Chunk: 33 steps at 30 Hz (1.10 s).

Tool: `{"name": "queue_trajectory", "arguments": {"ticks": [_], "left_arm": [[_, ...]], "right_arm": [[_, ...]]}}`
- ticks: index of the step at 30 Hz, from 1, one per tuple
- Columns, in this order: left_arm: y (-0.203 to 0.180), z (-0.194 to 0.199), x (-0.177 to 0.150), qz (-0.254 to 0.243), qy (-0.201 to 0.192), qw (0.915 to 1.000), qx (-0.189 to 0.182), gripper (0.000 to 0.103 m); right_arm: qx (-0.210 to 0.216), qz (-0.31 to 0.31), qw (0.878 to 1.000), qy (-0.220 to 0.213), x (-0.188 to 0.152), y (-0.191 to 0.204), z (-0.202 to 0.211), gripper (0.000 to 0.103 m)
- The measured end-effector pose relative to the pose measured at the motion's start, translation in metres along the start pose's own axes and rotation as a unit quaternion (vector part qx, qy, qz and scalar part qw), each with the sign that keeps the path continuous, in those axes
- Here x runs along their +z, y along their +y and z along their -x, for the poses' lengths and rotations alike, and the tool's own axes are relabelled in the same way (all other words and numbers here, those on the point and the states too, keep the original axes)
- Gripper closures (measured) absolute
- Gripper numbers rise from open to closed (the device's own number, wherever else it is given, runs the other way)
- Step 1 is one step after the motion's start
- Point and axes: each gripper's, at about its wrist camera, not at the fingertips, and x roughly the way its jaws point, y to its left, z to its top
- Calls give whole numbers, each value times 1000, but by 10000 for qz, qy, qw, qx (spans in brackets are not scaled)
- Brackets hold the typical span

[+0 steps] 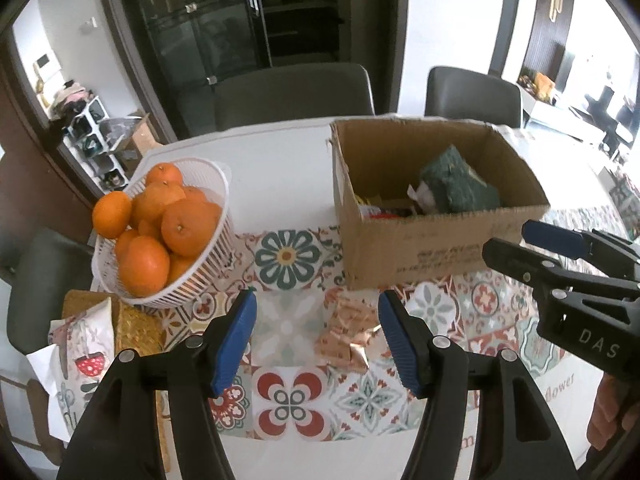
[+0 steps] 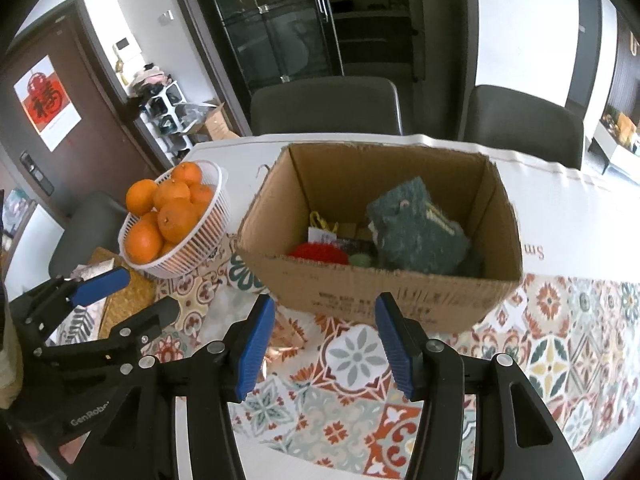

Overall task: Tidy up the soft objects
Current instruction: 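Move both tools back toward the Fortune biscuit packets on the runner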

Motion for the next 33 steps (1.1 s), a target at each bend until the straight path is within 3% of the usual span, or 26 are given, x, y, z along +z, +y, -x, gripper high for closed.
{"name": "queue_trajectory", "arguments": {"ticks": [5,8,16,33], "left_arm": [[-2,-12,-11,-211,76,9997,-108,40],[-4,-21,-18,-316,126,9992,-204,38],[-7,-51,-33,-629,368,9966,-373,35],[-17,-118,-51,-1102,802,9877,-763,35]], "right_arm": [[-197,-151,9997,14,-16,0,-3,49],[-272,-254,9993,31,-25,-1,-7,41],[-474,-498,9973,272,-48,-7,-27,35],[-748,-914,9899,786,-78,-23,-74,35]]}}
